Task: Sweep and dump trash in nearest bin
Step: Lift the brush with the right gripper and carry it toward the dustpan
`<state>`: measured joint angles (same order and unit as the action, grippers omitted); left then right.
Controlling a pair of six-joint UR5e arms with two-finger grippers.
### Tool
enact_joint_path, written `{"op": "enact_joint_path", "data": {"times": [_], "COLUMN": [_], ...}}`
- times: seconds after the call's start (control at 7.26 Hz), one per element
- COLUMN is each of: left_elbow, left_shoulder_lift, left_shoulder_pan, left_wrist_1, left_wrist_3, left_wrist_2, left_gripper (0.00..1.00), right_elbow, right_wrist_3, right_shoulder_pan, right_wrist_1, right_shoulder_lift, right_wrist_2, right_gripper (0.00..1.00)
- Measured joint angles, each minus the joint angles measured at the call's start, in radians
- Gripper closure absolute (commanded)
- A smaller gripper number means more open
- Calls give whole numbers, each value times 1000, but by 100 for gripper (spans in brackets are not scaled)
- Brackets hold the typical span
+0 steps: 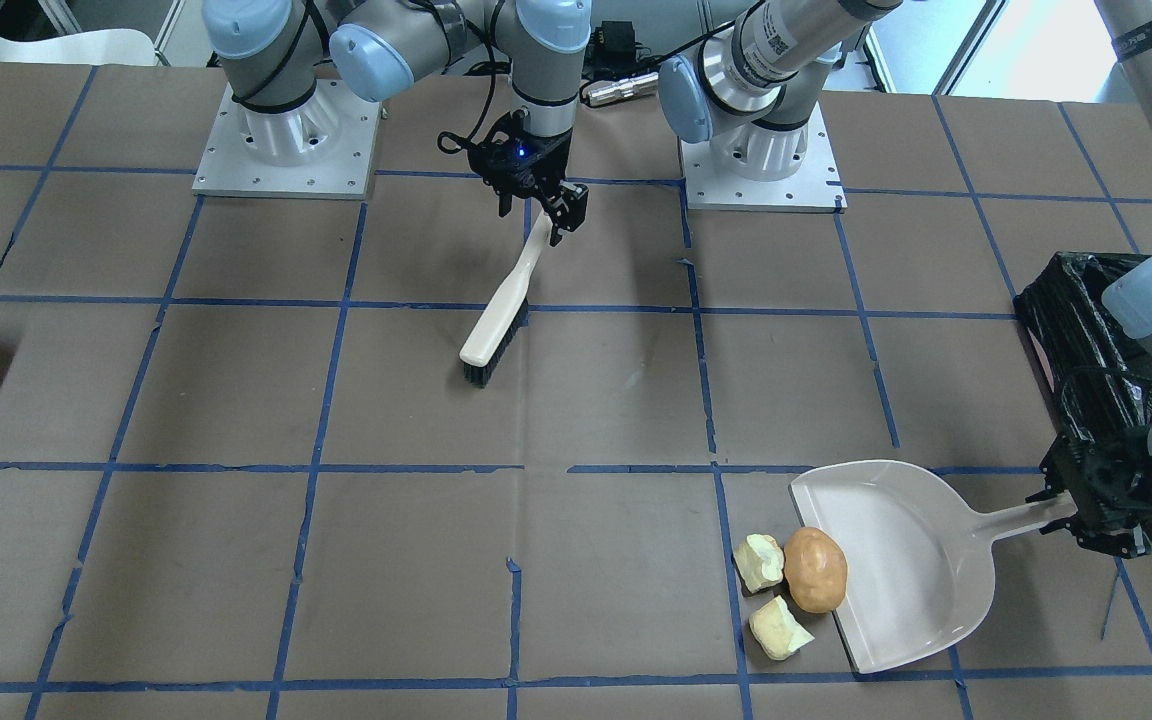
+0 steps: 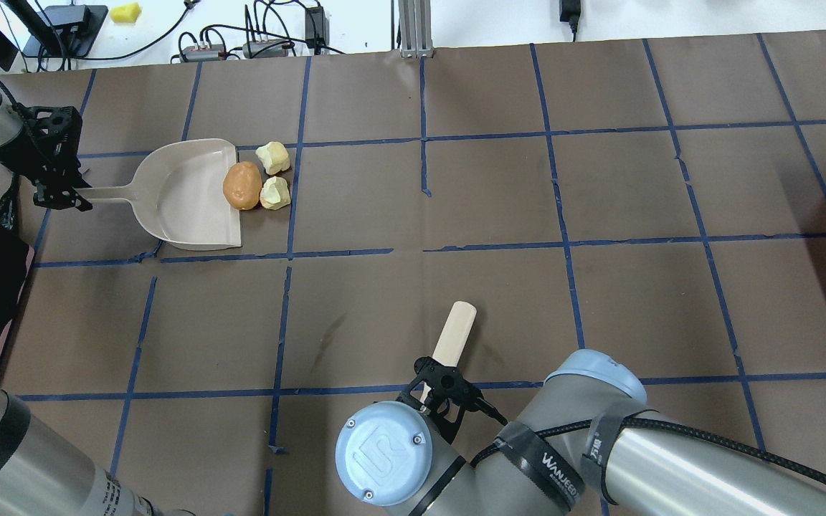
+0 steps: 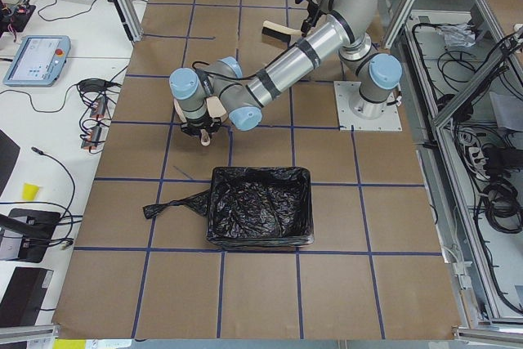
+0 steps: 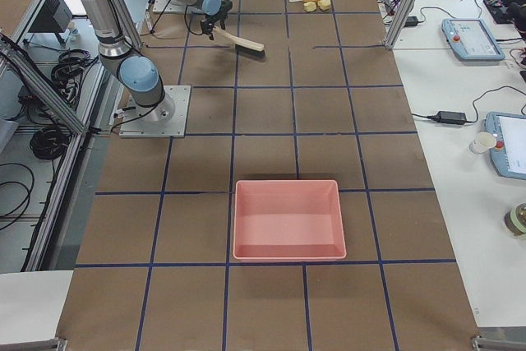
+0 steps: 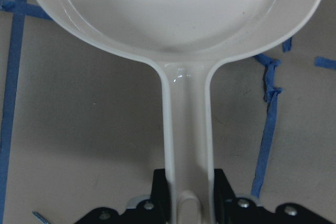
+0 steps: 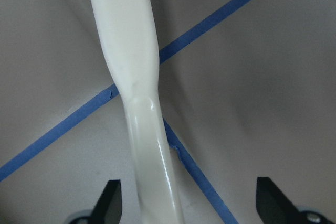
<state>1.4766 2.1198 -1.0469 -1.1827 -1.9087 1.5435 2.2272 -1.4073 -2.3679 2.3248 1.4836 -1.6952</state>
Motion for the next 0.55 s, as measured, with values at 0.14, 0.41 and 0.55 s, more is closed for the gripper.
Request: {"op": "enact_joint_path", "data": {"times": [0.14,0.41,0.55], "left_elbow": [0,1,1], "left_shoulder_lift": [-1,-1,-1], "left_shoulder_pan": [0,-1,-1], "left_wrist_1": [0,1,1], "left_wrist_3": [3,7,11], "left_wrist_2": [0,0,0], "left_gripper": [93,93,93], "right_elbow": [1,-1,-2], "right_wrist_3": [0,7,13], "right_shoulder_pan": [-3,-12,-13], "right_wrist_1": [7,18,21], "right_shoulder_lift": [-9,-20,-21], "right_wrist_2": [0,-6,-7], "right_gripper": [14,21,24]}}
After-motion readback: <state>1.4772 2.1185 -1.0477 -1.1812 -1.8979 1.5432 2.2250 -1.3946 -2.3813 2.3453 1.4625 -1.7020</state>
